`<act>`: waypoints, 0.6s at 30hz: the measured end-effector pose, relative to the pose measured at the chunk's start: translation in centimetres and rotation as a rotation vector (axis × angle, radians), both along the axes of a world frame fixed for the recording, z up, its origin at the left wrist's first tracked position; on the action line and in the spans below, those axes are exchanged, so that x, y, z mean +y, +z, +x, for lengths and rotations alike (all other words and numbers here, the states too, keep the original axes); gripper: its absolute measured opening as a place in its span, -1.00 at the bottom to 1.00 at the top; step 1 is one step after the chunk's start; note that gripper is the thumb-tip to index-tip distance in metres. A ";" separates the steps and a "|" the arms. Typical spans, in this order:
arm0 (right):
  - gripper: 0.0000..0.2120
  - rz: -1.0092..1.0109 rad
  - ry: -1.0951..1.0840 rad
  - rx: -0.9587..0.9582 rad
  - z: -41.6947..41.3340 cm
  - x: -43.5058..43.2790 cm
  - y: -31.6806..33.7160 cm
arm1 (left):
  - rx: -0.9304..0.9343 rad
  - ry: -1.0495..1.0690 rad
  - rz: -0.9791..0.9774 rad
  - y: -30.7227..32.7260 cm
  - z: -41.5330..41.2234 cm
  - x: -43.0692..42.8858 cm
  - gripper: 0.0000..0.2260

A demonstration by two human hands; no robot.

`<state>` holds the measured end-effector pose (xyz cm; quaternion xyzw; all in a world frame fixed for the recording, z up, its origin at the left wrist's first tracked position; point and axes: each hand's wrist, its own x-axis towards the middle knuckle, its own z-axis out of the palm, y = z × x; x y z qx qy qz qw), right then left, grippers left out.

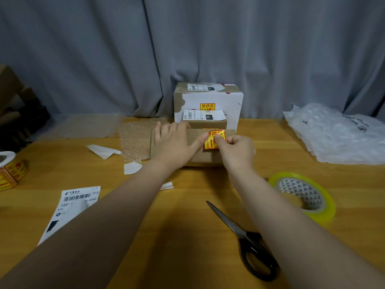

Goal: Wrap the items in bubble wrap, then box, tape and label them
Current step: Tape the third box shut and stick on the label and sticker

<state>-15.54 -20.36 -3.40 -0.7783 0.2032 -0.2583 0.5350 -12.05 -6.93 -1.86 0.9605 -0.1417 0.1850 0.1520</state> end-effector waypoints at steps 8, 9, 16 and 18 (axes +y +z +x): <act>-0.59 -0.043 0.037 0.000 0.5 0.3 -2.0 | -0.004 0.053 0.095 -0.1 0.3 -0.5 -0.37; -0.60 -0.062 0.034 -0.002 0.5 0.2 -2.0 | -0.007 0.059 0.100 -0.1 0.3 -0.5 -0.37; -0.61 -0.222 0.012 -0.017 0.5 0.3 -2.0 | -0.049 0.110 0.136 -0.4 0.4 -1.0 -0.31; -0.62 -0.283 -0.003 -0.015 0.6 0.1 -1.9 | -0.058 0.120 0.121 -0.5 0.4 -1.2 -0.32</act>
